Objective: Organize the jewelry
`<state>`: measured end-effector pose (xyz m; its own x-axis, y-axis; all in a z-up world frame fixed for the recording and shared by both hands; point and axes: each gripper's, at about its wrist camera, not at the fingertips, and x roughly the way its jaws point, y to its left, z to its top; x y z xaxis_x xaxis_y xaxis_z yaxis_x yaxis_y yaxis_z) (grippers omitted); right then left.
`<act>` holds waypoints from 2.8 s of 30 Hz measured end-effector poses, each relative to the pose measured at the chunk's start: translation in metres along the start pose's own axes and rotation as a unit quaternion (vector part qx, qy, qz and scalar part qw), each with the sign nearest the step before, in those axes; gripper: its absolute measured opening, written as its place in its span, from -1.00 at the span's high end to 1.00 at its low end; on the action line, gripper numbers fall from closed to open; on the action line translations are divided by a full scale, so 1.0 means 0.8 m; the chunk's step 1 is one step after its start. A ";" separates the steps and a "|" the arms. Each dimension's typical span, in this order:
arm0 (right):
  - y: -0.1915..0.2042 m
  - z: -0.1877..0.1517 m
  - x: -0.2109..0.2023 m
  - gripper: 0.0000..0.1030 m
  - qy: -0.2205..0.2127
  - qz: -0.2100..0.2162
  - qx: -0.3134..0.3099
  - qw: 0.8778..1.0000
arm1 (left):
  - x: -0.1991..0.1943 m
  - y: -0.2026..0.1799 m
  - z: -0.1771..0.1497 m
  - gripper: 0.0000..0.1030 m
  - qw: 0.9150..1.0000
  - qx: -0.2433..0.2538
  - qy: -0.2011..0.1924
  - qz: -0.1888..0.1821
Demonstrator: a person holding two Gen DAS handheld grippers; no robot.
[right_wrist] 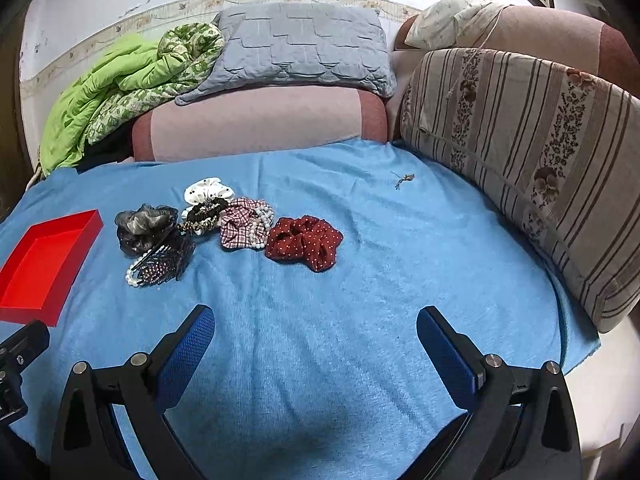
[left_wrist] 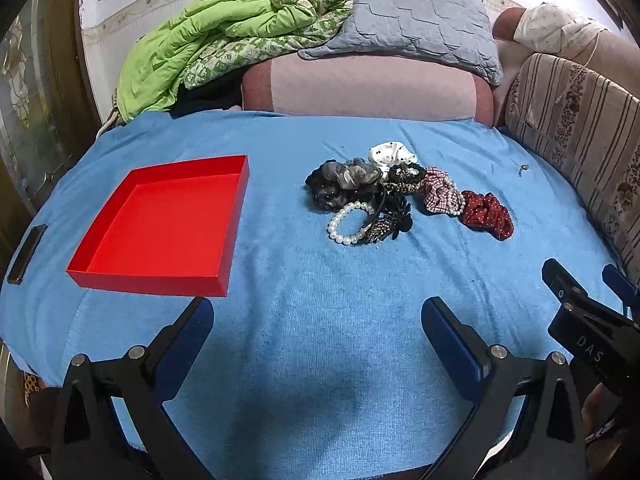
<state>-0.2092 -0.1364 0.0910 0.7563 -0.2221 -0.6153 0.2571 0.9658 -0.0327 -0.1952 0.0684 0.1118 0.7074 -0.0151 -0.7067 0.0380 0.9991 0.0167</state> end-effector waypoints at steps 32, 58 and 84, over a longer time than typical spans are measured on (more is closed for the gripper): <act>-0.002 0.007 -0.071 -0.99 -0.078 -0.008 0.005 0.997 | -0.076 0.005 -0.005 -1.00 0.995 0.006 -0.098 0.014; -0.031 0.059 0.051 -0.91 -0.012 0.049 -0.007 0.999 | 0.004 0.049 0.084 -1.00 0.998 0.010 -0.062 0.015; -0.038 0.074 0.233 -0.49 0.110 0.110 0.041 0.987 | 0.243 -0.034 0.158 0.68 0.989 0.047 0.096 -0.105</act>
<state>-0.0404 -0.2148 0.0241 0.6521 0.0341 -0.7573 0.1564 0.9714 0.1784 0.0304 0.0335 0.0636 0.5302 -0.2058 -0.8225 0.2419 0.9665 -0.0858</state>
